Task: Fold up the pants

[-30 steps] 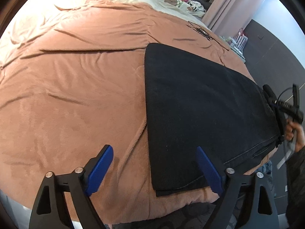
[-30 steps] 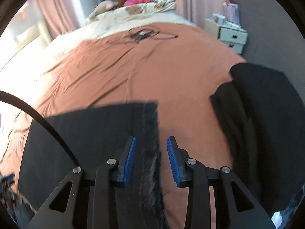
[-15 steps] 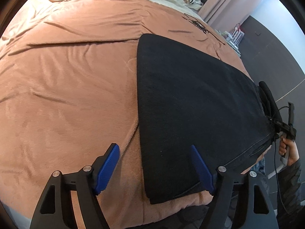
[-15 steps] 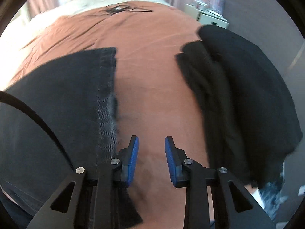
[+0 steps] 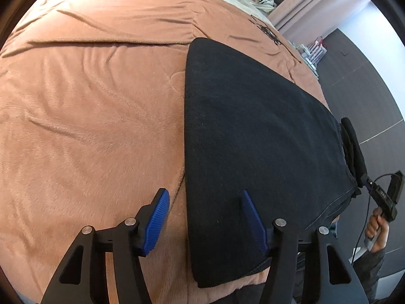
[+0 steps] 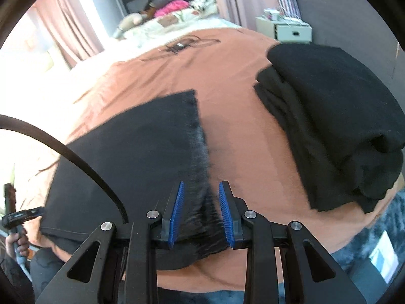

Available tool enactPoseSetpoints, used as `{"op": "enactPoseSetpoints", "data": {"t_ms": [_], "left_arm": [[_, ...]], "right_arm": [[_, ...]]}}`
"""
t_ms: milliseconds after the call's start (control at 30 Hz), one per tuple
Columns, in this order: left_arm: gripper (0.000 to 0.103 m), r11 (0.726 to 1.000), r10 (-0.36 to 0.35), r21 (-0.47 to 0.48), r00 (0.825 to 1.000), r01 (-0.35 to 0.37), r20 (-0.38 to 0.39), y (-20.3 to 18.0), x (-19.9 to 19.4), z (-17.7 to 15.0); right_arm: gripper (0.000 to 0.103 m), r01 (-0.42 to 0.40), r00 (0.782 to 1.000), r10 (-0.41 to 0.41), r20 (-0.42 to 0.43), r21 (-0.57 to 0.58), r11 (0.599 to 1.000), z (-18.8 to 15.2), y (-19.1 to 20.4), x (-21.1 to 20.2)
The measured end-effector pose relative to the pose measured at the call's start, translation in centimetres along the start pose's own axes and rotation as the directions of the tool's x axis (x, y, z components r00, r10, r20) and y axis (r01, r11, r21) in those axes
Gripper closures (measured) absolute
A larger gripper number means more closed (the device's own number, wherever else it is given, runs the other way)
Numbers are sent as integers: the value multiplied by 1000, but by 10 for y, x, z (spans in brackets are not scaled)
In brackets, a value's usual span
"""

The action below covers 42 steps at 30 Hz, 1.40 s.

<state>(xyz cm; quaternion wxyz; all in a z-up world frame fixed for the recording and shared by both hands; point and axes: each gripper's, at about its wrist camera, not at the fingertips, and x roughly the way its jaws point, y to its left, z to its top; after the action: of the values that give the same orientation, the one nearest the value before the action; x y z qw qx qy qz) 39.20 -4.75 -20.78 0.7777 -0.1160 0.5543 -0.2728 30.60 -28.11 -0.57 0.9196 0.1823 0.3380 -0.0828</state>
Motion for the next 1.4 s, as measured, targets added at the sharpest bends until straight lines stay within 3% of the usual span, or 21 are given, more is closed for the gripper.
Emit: {"op": "enactPoseSetpoints", "data": {"t_ms": [133,233,367,433,667,933,1133,1233,1267,1333,1367,1400], "left_arm": [[41,1000,-8,-9,1000,8,-12,2,3,1],[41,1000,-13,-15,1000,12,-15,2,4,1],[41,1000,-22,-22,999,21,-26,2,6,4],[41,999,-27,-27,999,26,-31,2,6,5],[41,993,-94,-77,995,91,-41,11,6,10],[42,971,-206,-136,977,197,-59,22,12,11],[52,965,-228,-146,972,218,-54,21,19,23],[63,969,-213,-143,976,203,-53,21,23,31],[66,970,-208,-142,977,199,-53,21,24,33],[66,970,-207,-142,977,198,-51,18,26,38],[66,970,-205,-143,977,196,-52,17,28,39],[66,971,-202,-143,978,193,-56,16,30,40]], "right_arm": [[77,-52,998,53,25,-58,997,-8,12,-3],[87,-58,998,57,-15,-73,996,-17,10,16],[99,3,996,-6,-93,-29,1000,-33,-16,45],[100,-16,993,19,-113,25,1000,-41,-32,52],[103,48,993,-48,-103,-1,999,-56,-45,60],[103,-63,995,72,-70,119,991,-58,-56,24],[100,-104,990,121,-74,197,975,-75,-71,7],[100,-150,982,173,-79,242,959,-87,-80,1],[96,-168,977,196,-80,268,949,-91,-84,1],[72,-192,971,226,-75,314,930,-99,-89,-1],[54,-203,969,237,-64,334,920,-102,-91,0],[50,-214,967,248,-57,344,914,-105,-92,0]]}}
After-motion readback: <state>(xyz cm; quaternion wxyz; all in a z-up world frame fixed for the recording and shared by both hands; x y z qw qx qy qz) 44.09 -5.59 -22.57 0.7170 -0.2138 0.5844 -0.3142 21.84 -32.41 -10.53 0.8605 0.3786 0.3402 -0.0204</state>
